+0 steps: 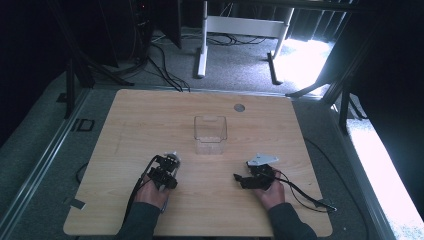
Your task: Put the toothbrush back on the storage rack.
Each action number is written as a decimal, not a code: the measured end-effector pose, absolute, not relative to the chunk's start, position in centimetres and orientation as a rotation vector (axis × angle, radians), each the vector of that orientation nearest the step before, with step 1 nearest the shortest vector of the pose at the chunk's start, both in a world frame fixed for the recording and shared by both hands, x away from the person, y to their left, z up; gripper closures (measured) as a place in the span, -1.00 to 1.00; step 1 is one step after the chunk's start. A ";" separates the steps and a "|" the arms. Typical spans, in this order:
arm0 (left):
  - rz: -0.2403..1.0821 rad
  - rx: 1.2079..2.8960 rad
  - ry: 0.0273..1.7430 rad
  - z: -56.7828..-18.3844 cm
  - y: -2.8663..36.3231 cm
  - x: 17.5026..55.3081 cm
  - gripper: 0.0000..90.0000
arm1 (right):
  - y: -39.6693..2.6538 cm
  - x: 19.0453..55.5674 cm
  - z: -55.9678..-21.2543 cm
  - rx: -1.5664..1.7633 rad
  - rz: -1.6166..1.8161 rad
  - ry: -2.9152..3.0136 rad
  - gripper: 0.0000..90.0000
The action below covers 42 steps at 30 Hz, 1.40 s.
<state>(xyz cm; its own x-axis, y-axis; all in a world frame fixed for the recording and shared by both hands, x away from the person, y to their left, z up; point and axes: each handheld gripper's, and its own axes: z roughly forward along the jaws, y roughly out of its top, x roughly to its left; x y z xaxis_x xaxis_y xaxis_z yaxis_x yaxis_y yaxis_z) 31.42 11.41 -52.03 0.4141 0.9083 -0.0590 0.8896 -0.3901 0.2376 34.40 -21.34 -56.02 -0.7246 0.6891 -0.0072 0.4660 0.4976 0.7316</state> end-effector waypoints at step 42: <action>0.228 2.303 1.476 -49.1 12.9 31.8 0.75 | -21.3 34.4 -56.0 0.970 1.060 2.447 -0.44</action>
